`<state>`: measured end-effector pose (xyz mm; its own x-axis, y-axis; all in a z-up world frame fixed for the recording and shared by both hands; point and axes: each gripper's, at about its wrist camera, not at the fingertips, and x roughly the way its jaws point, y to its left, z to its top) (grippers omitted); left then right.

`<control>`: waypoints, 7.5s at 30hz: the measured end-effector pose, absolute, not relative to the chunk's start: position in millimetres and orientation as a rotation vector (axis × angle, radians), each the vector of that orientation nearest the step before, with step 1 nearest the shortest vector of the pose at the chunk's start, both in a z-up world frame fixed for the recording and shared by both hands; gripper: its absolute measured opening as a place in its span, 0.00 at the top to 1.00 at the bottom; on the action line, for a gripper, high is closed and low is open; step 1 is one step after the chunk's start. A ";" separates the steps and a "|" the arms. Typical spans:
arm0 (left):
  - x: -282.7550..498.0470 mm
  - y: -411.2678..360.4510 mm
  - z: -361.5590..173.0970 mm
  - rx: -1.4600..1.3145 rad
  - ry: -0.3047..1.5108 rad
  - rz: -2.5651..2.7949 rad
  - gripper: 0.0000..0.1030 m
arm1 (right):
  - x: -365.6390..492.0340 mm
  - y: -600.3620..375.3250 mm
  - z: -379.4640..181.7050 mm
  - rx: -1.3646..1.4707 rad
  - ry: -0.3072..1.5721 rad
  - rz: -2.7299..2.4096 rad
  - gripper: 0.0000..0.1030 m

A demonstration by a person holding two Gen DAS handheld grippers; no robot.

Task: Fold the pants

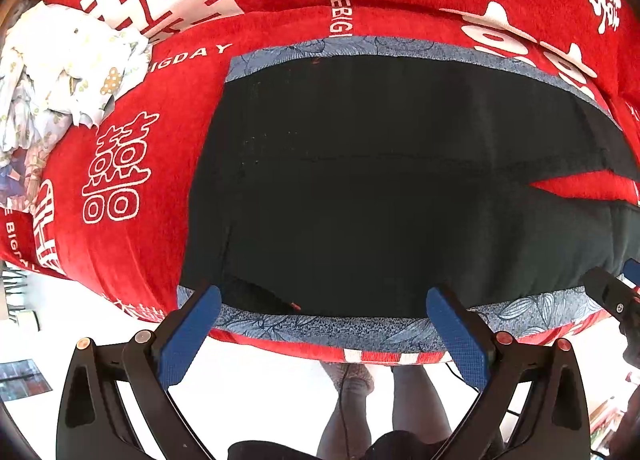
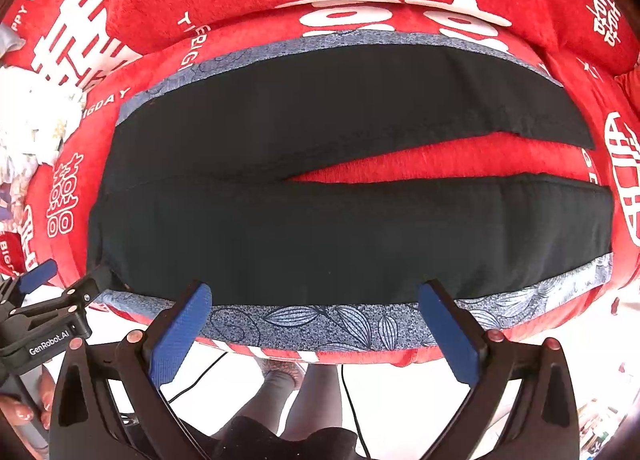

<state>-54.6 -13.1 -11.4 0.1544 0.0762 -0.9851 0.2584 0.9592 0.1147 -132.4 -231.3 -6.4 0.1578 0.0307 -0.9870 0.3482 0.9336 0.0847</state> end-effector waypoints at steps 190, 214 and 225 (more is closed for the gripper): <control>-3.9 -328.7 -86.1 0.070 1.554 -0.984 0.17 | -316.8 -536.3 -74.8 1.284 1.161 -0.494 0.38; 23.0 -390.8 -56.5 -0.059 1.492 -0.861 0.17 | -265.8 -663.7 -7.2 1.336 0.850 -0.132 0.87; 103.7 -449.3 -46.8 -0.050 1.322 -0.678 0.17 | -115.9 -768.2 -35.9 1.150 1.072 -0.215 0.35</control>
<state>103.7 -449.3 -46.8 0.0856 -0.4817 -0.8722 0.4271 0.8086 -0.4046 -115.9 -768.2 -35.9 0.5179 0.3616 -0.7753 0.6331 0.4475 0.6316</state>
